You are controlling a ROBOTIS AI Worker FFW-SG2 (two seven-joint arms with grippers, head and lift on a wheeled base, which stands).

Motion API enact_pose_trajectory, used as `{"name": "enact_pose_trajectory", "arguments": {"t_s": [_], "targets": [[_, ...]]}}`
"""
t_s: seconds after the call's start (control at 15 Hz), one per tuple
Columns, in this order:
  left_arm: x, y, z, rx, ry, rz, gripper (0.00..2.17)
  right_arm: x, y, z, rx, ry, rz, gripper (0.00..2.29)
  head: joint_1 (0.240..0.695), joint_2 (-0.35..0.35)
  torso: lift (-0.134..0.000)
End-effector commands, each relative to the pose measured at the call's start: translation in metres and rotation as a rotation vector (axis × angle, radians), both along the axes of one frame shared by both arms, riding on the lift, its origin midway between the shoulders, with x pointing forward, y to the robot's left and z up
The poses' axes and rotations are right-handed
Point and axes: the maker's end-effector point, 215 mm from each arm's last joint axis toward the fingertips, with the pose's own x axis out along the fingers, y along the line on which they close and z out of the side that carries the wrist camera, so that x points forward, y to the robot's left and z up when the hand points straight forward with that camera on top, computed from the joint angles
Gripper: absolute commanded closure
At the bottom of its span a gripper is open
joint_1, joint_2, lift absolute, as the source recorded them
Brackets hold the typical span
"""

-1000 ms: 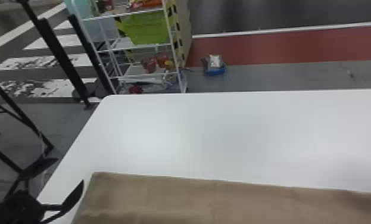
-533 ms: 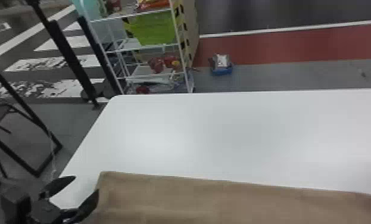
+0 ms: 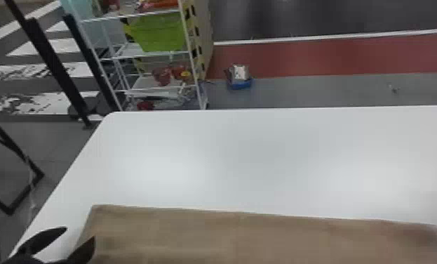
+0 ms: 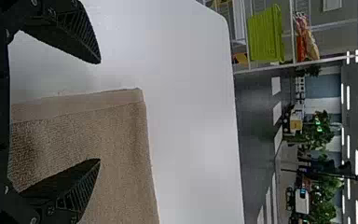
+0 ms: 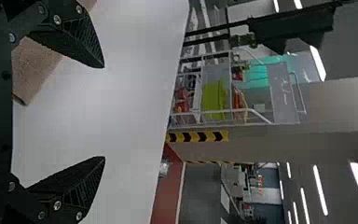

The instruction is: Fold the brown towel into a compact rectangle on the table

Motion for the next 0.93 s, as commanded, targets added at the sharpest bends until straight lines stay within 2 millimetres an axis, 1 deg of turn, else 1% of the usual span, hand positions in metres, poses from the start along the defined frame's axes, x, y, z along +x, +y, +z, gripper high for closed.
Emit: {"name": "enact_pose_trajectory", "arguments": {"t_s": [0.0, 0.07, 0.2, 0.4, 0.53, 0.6, 0.67, 0.73, 0.8, 0.87], "targets": [[-0.008, -0.006, -0.006, -0.072, 0.063, 0.025, 0.21, -0.004, -0.005, 0.003, 0.076, -0.012, -0.046, 0.2, 0.695, 0.168, -0.134], [-0.009, -0.007, -0.005, -0.08, 0.072, 0.028, 0.21, -0.005, -0.007, 0.001, 0.08, -0.005, -0.055, 0.2, 0.695, 0.162, -0.134], [-0.015, -0.009, -0.014, -0.117, 0.115, 0.049, 0.21, -0.011, -0.008, 0.002, 0.103, -0.014, -0.066, 0.2, 0.695, 0.147, -0.134], [-0.015, -0.015, -0.02, -0.135, 0.134, 0.048, 0.23, -0.015, -0.011, 0.002, 0.1, -0.019, -0.069, 0.2, 0.695, 0.141, -0.134], [-0.016, -0.027, -0.029, -0.165, 0.164, 0.041, 0.27, -0.015, -0.011, 0.001, 0.1, -0.02, -0.07, 0.2, 0.695, 0.132, -0.134], [-0.015, -0.032, -0.031, -0.163, 0.173, 0.031, 0.36, -0.018, -0.011, -0.002, 0.1, -0.014, -0.069, 0.2, 0.695, 0.128, -0.134], [-0.015, -0.038, -0.036, -0.172, 0.189, 0.025, 0.5, -0.018, -0.013, -0.003, 0.099, -0.016, -0.074, 0.2, 0.695, 0.122, -0.134], [-0.014, -0.045, -0.039, -0.18, 0.198, 0.011, 0.69, -0.019, -0.015, -0.005, 0.1, -0.015, -0.079, 0.2, 0.695, 0.114, -0.134], [-0.012, -0.048, -0.037, -0.181, 0.199, -0.001, 0.89, -0.02, -0.017, -0.007, 0.099, -0.015, -0.081, 0.2, 0.695, 0.105, -0.134], [-0.01, -0.048, -0.035, -0.177, 0.195, -0.002, 1.07, -0.02, -0.018, -0.007, 0.096, -0.019, -0.082, 0.2, 0.695, 0.082, -0.134]]}}
